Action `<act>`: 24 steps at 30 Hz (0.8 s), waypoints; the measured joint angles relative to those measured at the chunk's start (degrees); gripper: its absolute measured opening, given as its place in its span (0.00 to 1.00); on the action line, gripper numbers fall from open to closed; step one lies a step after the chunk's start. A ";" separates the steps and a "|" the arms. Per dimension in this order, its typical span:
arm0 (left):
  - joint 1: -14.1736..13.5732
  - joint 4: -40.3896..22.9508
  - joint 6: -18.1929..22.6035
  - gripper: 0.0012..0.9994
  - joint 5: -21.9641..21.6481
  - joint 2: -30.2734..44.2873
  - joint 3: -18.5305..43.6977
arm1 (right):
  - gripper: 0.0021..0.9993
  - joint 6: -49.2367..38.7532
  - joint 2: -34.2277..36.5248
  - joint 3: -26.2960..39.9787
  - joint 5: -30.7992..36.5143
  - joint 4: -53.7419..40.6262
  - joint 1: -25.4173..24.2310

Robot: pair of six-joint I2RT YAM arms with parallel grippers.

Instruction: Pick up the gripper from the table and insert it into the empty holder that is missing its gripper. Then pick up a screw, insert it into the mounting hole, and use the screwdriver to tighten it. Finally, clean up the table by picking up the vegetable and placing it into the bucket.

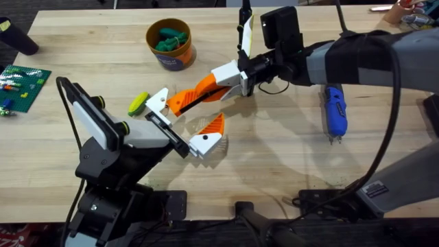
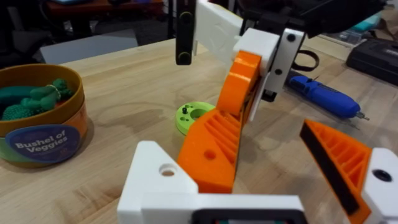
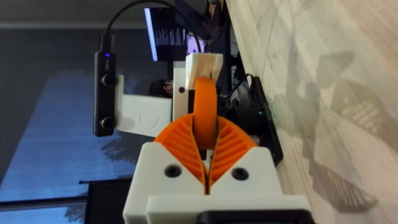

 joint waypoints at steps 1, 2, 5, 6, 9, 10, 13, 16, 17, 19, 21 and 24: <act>0.04 -0.12 -0.03 0.99 -0.32 0.01 0.00 | 0.02 0.06 0.00 0.00 0.10 -0.17 -0.02; 0.04 -0.17 -0.05 0.99 -0.33 0.01 0.00 | 0.02 0.17 0.00 -0.01 0.07 -0.45 0.00; 0.04 -0.20 -0.06 0.99 -0.32 0.00 0.00 | 0.02 0.21 0.04 -0.07 0.13 -0.73 0.00; 0.04 -0.20 -0.06 0.99 -0.32 0.00 0.00 | 0.02 0.21 0.04 -0.07 0.16 -0.73 0.00; 0.04 -0.21 -0.06 0.99 -0.32 0.00 0.00 | 0.02 0.17 0.04 -0.07 0.20 -0.73 0.00; 0.04 -0.21 -0.06 0.99 -0.34 0.00 0.00 | 0.02 0.09 0.04 -0.07 0.20 -0.73 0.00; 0.04 -0.21 -0.06 0.99 -0.32 0.00 0.00 | 0.02 -0.92 0.04 -0.07 0.20 -0.73 0.00; 0.04 -0.21 -0.06 0.99 -0.29 0.02 0.00 | 0.02 -2.75 0.04 -0.07 0.20 -0.76 0.00; 0.04 -0.20 -0.06 0.99 -0.29 0.00 0.00 | 0.02 -3.46 0.04 -0.07 0.20 -0.76 0.00; 0.04 -0.21 -0.06 0.99 -0.29 0.02 0.00 | 0.02 -5.07 0.04 -0.07 0.22 -0.68 0.00; 0.04 -0.20 -0.04 0.99 -0.29 0.01 0.00 | 0.02 -6.62 0.04 -0.13 0.05 -0.24 0.00; 0.04 -0.18 -0.01 0.99 -0.11 0.00 0.00 | 0.02 -8.76 0.04 -0.19 -0.55 1.80 0.00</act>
